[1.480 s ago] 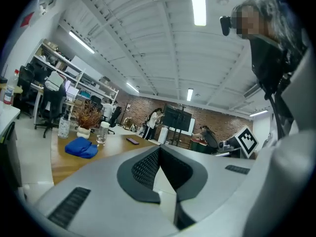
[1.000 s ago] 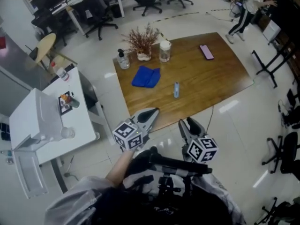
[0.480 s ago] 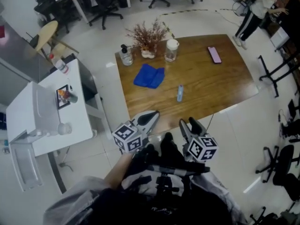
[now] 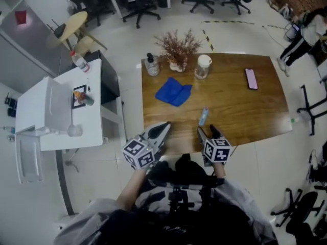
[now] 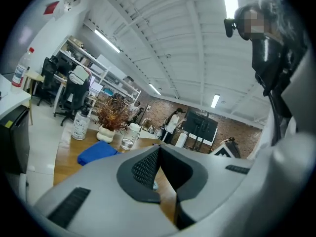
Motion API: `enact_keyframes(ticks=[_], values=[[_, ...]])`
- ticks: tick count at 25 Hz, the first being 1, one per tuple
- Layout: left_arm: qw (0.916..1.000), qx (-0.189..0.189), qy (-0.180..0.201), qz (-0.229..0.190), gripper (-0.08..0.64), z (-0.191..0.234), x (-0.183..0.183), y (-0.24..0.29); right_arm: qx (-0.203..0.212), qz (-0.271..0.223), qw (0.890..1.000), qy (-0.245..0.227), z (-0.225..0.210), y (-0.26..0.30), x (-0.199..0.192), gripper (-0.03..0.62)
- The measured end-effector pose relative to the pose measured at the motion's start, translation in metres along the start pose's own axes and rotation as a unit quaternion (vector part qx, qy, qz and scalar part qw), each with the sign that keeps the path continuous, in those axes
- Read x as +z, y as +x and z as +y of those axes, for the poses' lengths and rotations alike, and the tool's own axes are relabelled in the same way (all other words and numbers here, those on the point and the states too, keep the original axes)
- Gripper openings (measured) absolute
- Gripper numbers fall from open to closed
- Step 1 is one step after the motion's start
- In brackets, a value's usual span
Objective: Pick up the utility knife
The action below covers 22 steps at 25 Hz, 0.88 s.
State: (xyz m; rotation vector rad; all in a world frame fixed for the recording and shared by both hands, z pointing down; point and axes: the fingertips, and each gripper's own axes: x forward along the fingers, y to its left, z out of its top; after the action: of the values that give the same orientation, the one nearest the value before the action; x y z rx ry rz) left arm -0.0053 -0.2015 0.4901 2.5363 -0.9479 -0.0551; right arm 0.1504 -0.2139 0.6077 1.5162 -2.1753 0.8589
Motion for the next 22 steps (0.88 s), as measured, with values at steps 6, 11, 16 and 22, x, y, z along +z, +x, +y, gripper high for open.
enact_keyframes(ticks=[6,11,16,22], values=[[0.9983,0.057,-0.007,-0.005,0.002,0.013,-0.001,-0.012,-0.024,0.06,0.995,-0.072,-0.027,0.063,-0.015,0.319],[0.9961,0.087,-0.01,-0.004,0.002,0.023,-0.002,-0.023,-0.042,0.101,0.992,-0.065,-0.037,0.095,-0.029,0.334],[0.9952,0.097,-0.017,0.0,0.002,0.031,-0.007,-0.029,-0.055,0.084,0.99,-0.103,-0.039,0.102,-0.025,0.333],[0.9957,0.09,-0.022,-0.005,0.002,0.039,-0.007,-0.028,-0.06,0.071,0.989,-0.116,-0.038,0.105,-0.025,0.282]])
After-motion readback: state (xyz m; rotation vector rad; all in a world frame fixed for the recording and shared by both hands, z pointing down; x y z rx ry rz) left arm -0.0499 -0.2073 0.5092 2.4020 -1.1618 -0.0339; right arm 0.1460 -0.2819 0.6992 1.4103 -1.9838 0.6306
